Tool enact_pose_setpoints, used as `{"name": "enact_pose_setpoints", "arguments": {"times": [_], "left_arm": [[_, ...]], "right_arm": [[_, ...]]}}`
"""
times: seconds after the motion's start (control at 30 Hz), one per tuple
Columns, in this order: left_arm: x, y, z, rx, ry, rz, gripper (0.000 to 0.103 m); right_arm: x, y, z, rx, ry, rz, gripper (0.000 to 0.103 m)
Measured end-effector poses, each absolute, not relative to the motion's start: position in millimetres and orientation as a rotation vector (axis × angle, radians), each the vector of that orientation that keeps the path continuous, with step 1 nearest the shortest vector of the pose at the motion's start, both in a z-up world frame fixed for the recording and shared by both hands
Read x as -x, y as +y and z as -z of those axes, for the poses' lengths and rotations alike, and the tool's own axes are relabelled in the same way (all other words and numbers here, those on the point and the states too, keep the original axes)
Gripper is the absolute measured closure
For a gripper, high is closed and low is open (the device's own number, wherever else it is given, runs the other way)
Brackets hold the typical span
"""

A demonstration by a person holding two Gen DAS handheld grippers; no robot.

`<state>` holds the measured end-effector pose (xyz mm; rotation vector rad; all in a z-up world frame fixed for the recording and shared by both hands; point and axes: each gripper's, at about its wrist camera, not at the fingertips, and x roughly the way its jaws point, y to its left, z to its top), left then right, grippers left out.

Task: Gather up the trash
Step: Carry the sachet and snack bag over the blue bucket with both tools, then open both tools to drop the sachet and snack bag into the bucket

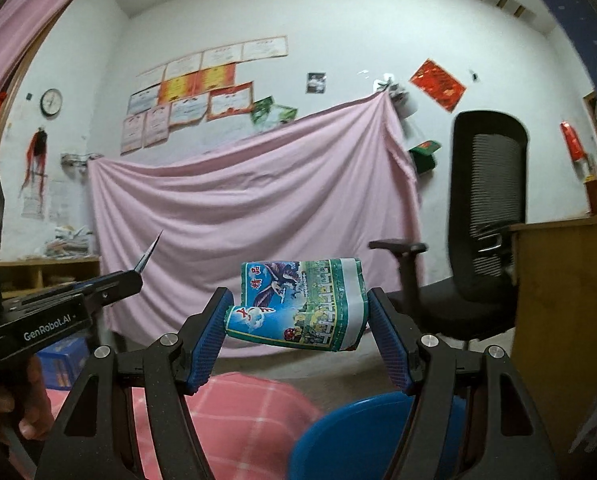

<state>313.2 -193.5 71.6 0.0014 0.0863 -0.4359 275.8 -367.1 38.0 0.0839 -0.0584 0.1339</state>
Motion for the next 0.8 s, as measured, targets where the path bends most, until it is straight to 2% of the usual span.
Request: {"name": "enact_pose_setpoints", "arguments": {"times": [0.43, 0.8], "left_arm": [[-327, -274, -56, -0.069, 0.142, 0.551, 0.087], [-356, -302, -32, -0.086, 0.327, 0.586, 0.087]], "right_arm": [[-276, -427, -19, -0.157, 0.034, -0.045, 0.036], [-296, -450, 7, -0.222, 0.172, -0.034, 0.036]]}}
